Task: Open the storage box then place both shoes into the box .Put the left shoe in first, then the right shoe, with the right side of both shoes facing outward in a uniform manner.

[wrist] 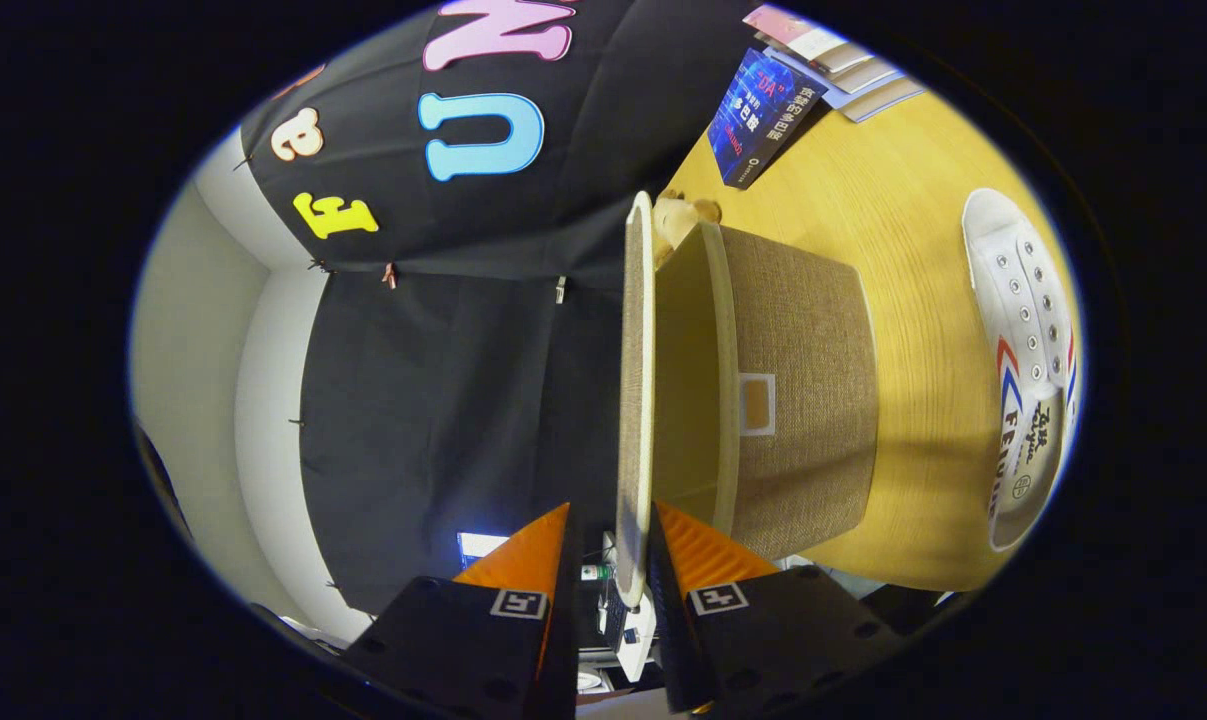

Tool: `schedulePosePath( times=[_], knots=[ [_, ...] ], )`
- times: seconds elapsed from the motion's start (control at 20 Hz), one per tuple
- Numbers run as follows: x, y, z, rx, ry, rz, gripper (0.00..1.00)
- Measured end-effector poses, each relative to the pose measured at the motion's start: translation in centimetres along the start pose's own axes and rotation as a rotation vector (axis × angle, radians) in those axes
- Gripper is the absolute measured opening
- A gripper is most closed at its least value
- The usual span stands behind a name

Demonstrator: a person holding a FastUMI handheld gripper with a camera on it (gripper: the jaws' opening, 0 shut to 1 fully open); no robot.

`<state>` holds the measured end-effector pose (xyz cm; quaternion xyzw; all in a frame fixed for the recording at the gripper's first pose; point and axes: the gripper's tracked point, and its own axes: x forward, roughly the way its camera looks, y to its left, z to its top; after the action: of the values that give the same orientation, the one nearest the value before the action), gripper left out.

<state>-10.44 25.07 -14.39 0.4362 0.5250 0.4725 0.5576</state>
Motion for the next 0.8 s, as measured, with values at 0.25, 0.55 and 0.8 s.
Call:
schedulePosePath(
  times=[0.25,0.55,0.8],
  knots=[
    [0.9,-1.1,0.2,0.013,-0.007,-0.1,0.17],
    [1.6,-0.5,0.0,-0.045,-0.041,-0.143,0.05],
    [1.9,3.4,0.2,-0.055,-0.048,-0.139,0.05]
  ],
)
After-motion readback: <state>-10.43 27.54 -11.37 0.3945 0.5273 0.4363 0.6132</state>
